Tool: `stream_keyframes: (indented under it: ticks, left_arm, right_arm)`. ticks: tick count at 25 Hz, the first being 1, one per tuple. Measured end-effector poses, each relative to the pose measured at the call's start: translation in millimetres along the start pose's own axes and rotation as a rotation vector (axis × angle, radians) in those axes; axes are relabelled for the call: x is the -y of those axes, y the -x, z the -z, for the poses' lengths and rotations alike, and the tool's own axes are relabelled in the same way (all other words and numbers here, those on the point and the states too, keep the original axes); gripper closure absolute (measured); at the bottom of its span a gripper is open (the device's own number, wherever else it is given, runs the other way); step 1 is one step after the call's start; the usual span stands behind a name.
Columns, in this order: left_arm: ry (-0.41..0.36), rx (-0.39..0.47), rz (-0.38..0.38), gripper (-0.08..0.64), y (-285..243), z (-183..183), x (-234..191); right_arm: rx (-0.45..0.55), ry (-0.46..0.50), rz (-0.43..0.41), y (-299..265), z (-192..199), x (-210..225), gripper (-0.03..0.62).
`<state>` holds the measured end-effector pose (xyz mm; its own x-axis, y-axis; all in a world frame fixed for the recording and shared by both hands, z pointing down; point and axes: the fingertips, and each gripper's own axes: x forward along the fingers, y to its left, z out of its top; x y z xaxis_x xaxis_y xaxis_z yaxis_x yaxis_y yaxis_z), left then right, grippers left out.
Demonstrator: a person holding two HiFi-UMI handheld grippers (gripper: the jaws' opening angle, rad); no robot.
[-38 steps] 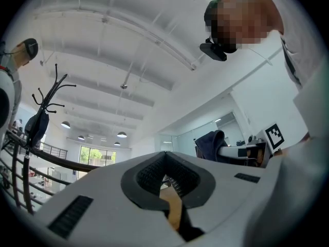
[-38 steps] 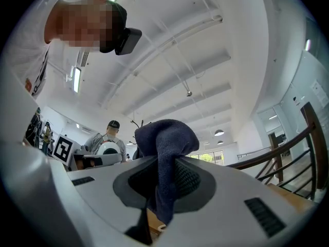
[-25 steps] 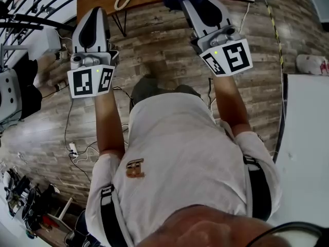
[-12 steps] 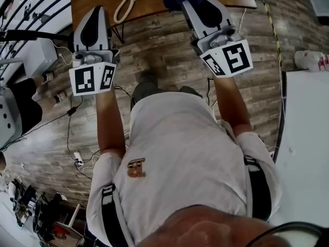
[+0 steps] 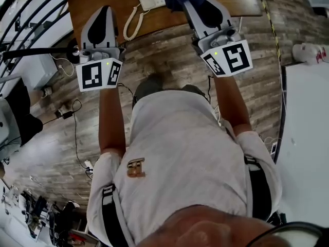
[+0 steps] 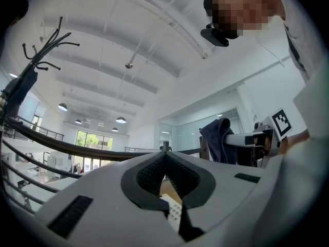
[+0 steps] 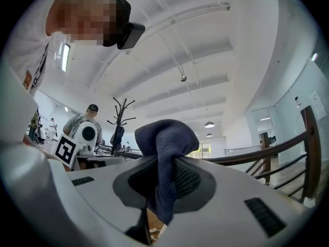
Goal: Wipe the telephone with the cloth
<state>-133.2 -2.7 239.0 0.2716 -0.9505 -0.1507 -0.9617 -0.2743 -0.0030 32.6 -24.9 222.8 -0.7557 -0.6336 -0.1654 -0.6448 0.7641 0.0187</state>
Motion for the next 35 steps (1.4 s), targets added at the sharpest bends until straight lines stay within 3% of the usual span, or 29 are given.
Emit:
stream_keyframes:
  ticks: [8,11,16,25,31,35]
  left_arm:
    - [0.06,-0.084,0.054,0.541,-50.4,48.0,-63.4]
    - [0.116,-0.143,0.049,0.541,-70.4,76.5,-82.8]
    - [0.234,-0.262,0.04,0.541,-102.9,114.3,-87.2]
    - [0.336,-0.396,0.011,0.538,-145.2,165.7,-94.9]
    - [0.399,-0.465,-0.025,0.411,-170.0,195.6,-91.7]
    - [0.426,-0.51,-0.042,0.369,-181.5,214.6,-84.2]
  right_arm:
    - [-0.07,0.009,0.065,-79.1,34.0,6.9,0.514]
    - [-0.111,0.01,0.091,-103.4,50.4,16.6,0.514]
    - [-0.196,0.007,0.119,-124.2,67.5,45.9,0.514]
    - [-0.285,-0.027,0.077,-163.5,100.6,84.6,0.514]
    - [-0.332,-0.065,0.03,-178.8,125.9,109.7,0.514]
    - [-0.364,-0.092,-0.006,-181.9,140.3,125.2,0.514]
